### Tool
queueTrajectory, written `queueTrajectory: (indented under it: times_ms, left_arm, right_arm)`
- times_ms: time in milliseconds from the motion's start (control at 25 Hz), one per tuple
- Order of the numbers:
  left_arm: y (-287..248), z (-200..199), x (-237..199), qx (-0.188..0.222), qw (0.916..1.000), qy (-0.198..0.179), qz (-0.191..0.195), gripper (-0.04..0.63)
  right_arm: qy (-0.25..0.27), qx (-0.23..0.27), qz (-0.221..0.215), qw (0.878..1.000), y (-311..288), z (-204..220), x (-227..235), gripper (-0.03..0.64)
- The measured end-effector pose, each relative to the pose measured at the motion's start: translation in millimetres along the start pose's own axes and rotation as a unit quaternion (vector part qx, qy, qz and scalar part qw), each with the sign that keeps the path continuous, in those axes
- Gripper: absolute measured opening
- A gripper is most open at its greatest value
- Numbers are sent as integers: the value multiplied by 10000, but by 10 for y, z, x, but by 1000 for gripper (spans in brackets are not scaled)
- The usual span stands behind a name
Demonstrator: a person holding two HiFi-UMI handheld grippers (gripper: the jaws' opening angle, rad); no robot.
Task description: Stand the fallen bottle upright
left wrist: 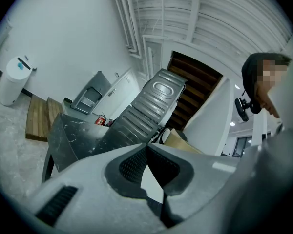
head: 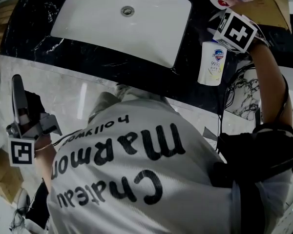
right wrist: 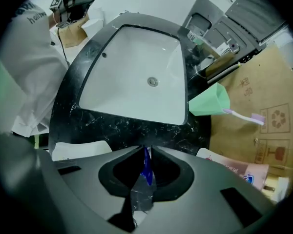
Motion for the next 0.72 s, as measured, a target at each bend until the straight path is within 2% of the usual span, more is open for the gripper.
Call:
queueTrajectory:
  times_ms: [120,360,720]
  left_arm:
    - [0,21,-13,-24,10000,27,-3,15]
    - [149,182,-107,-85,9984,403,-389,15]
    - [49,65,-67,-9,9997,154,-193,15]
  right_arm:
    - [4,58,215,9998,26,-32,38,49]
    - [326,-126,549,9979,108,-106,214,49]
    - [139,440,1524,9872,162,-118,356,49]
Point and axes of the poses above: the fingertips, and each gripper's own axes: y backward along the fingers, x to its right, z out of its underside, the point moved 6 cm from there along y, backward along the fingers, and after that the axes turned 5 degrees about -y, right-handed, at the moved point
